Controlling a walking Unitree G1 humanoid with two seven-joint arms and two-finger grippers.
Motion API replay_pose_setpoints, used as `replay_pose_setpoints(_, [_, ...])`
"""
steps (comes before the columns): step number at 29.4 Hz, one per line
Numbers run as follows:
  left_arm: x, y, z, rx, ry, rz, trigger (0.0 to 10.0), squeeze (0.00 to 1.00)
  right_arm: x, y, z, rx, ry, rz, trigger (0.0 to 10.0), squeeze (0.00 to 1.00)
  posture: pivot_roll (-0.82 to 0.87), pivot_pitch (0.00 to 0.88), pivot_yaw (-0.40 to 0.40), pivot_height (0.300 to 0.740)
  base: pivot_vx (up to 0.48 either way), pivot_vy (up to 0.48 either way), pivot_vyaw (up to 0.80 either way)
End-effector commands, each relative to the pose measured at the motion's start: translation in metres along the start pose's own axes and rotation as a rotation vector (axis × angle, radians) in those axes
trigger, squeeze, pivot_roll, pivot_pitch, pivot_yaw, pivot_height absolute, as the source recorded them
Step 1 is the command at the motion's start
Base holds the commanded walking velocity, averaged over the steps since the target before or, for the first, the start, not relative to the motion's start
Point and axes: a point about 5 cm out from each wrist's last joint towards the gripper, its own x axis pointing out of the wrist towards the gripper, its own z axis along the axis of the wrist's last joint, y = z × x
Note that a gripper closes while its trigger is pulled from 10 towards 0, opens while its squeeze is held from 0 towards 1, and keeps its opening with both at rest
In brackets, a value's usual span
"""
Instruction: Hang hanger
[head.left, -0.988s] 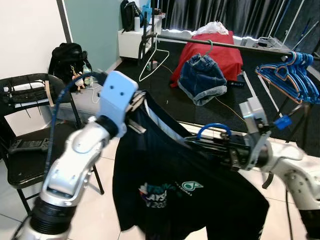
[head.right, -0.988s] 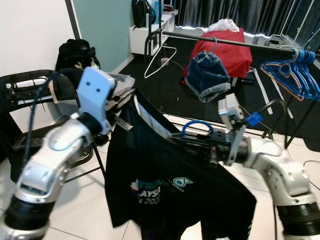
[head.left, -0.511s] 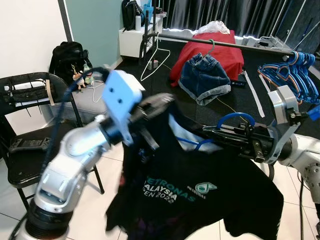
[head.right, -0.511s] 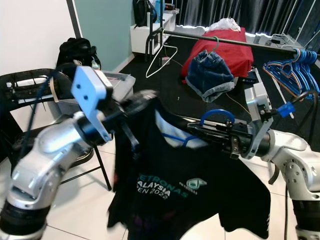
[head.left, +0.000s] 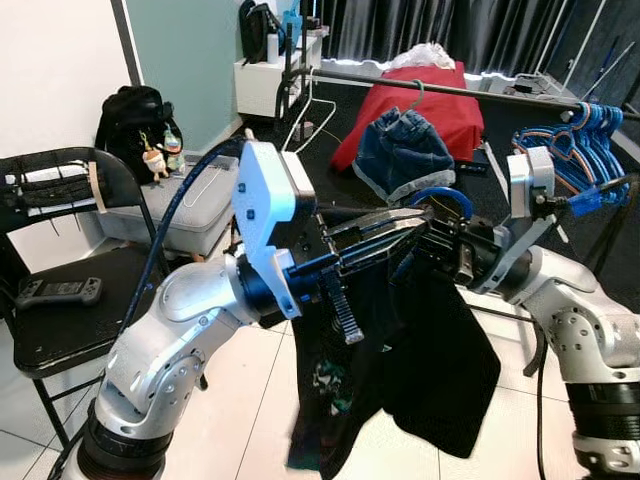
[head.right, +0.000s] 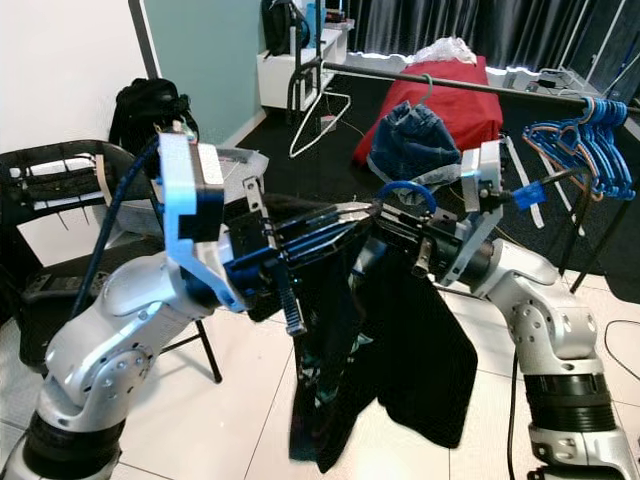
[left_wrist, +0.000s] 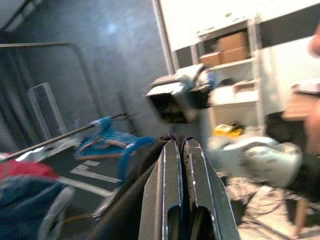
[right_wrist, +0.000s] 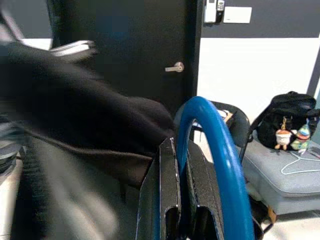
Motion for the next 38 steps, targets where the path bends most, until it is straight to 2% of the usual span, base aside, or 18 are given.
replay_pose_setpoints(1, [0.001, 0.010, -0.003, 0.057, 0.034, 0.074, 4.2, 0.00, 0.002, 0.007, 0.000, 0.007, -0.002, 0.048, 0.0, 0.00, -0.06, 0.000, -0.055, 0.736, 0.000, 0.000, 0.00])
replay_pose_setpoints(4, [0.001, 0.010, -0.003, 0.057, 0.034, 0.074, 4.2, 0.00, 0.002, 0.007, 0.000, 0.007, -0.002, 0.048, 0.0, 0.00, -0.06, 0.000, -0.055, 0.736, 0.000, 0.000, 0.00])
replay_pose_setpoints(5, [-0.002, 0.023, -0.008, 0.125, 0.092, 0.159, 10.0, 0.00, 0.002, 0.012, -0.002, 0.016, 0.011, 0.076, 0.0, 0.00, -0.06, 0.000, -0.055, 0.736, 0.000, 0.000, 0.00])
replay_pose_setpoints(6, [-0.002, 0.023, -0.008, 0.125, 0.092, 0.159, 10.0, 0.00, 0.002, 0.012, -0.002, 0.016, 0.011, 0.076, 0.0, 0.00, -0.06, 0.000, -0.055, 0.736, 0.000, 0.000, 0.00])
replay_pose_setpoints(7, [-0.008, 0.040, -0.010, 0.185, 0.136, 0.284, 10.0, 0.00, 0.003, 0.017, -0.006, 0.028, 0.030, 0.110, 0.0, 0.00, -0.06, 0.000, -0.052, 0.736, 0.000, 0.000, 0.00])
replay_pose_setpoints(9, [-0.008, 0.040, -0.010, 0.185, 0.136, 0.284, 10.0, 0.00, 0.003, 0.017, -0.006, 0.028, 0.030, 0.110, 0.0, 0.00, -0.06, 0.000, -0.052, 0.736, 0.000, 0.000, 0.00])
replay_pose_setpoints(10, [-0.014, 0.053, -0.011, 0.225, 0.169, 0.381, 10.0, 0.00, 0.003, 0.021, -0.008, 0.037, 0.042, 0.134, 0.0, 0.00, -0.06, 0.000, -0.052, 0.736, 0.000, 0.000, 0.00])
replay_pose_setpoints(13, [-0.025, 0.067, -0.013, 0.268, 0.221, 0.480, 10.0, 0.00, 0.004, 0.023, -0.010, 0.040, 0.048, 0.144, 0.0, 0.00, -0.06, 0.000, -0.051, 0.736, 0.000, 0.000, 0.00])
replay_pose_setpoints(20, [-0.043, 0.074, -0.012, 0.330, 0.295, 0.488, 10.0, 0.00, 0.001, 0.020, -0.007, 0.025, 0.044, 0.114, 0.0, 0.00, -0.06, 0.000, -0.053, 0.736, 0.000, 0.000, 0.00])
replay_pose_setpoints(23, [-0.044, 0.073, -0.008, 0.328, 0.274, 0.446, 10.0, 0.00, -0.001, 0.018, -0.006, 0.021, 0.045, 0.104, 0.0, 0.00, -0.06, 0.000, -0.054, 0.736, 0.000, 0.000, 0.00])
replay_pose_setpoints(24, [-0.042, 0.067, -0.006, 0.319, 0.248, 0.387, 10.0, 0.03, -0.002, 0.018, -0.005, 0.020, 0.044, 0.101, 0.0, 0.00, -0.06, 0.000, -0.055, 0.736, 0.000, 0.000, 0.00])
replay_pose_setpoints(25, [-0.036, 0.056, -0.002, 0.277, 0.192, 0.300, 10.0, 0.21, -0.002, 0.018, -0.005, 0.019, 0.043, 0.098, 0.0, 0.00, -0.06, 0.000, -0.054, 0.736, 0.000, 0.000, 0.00])
replay_pose_setpoints(27, [-0.036, 0.056, -0.002, 0.277, 0.192, 0.300, 10.0, 0.21, -0.002, 0.018, -0.005, 0.019, 0.043, 0.098, 0.0, 0.00, -0.06, 0.000, -0.054, 0.736, 0.000, 0.000, 0.00])
replay_pose_setpoints(28, [-0.031, 0.047, 0.001, 0.237, 0.146, 0.231, 10.0, 0.35, -0.002, 0.018, -0.005, 0.019, 0.043, 0.096, 0.0, 0.00, -0.06, 0.000, -0.054, 0.736, 0.000, 0.000, 0.00])
replay_pose_setpoints(30, [-0.031, 0.047, 0.001, 0.237, 0.146, 0.231, 10.0, 0.35, -0.002, 0.018, -0.005, 0.019, 0.043, 0.096, 0.0, 0.00, -0.06, 0.000, -0.054, 0.736, 0.000, 0.000, 0.00])
replay_pose_setpoints(31, [-0.025, 0.034, 0.006, 0.172, 0.084, 0.132, 10.0, 0.72, -0.002, 0.018, -0.005, 0.019, 0.042, 0.096, 0.0, 0.00, -0.06, 0.000, -0.055, 0.736, 0.000, 0.000, 0.00])
replay_pose_setpoints(32, [-0.021, 0.022, 0.008, 0.122, 0.056, 0.047, 10.0, 1.00, -0.001, 0.018, -0.005, 0.019, 0.041, 0.096, 0.0, 0.00, -0.06, 0.000, -0.057, 0.736, 0.000, 0.000, 0.00])
replay_pose_setpoints(38, [-0.017, 0.011, 0.007, 0.080, 0.038, -0.021, 10.0, 1.00, -0.001, 0.018, -0.004, 0.019, 0.041, 0.097, 0.0, 0.00, -0.06, 0.000, -0.058, 0.736, 0.000, 0.000, 0.00])
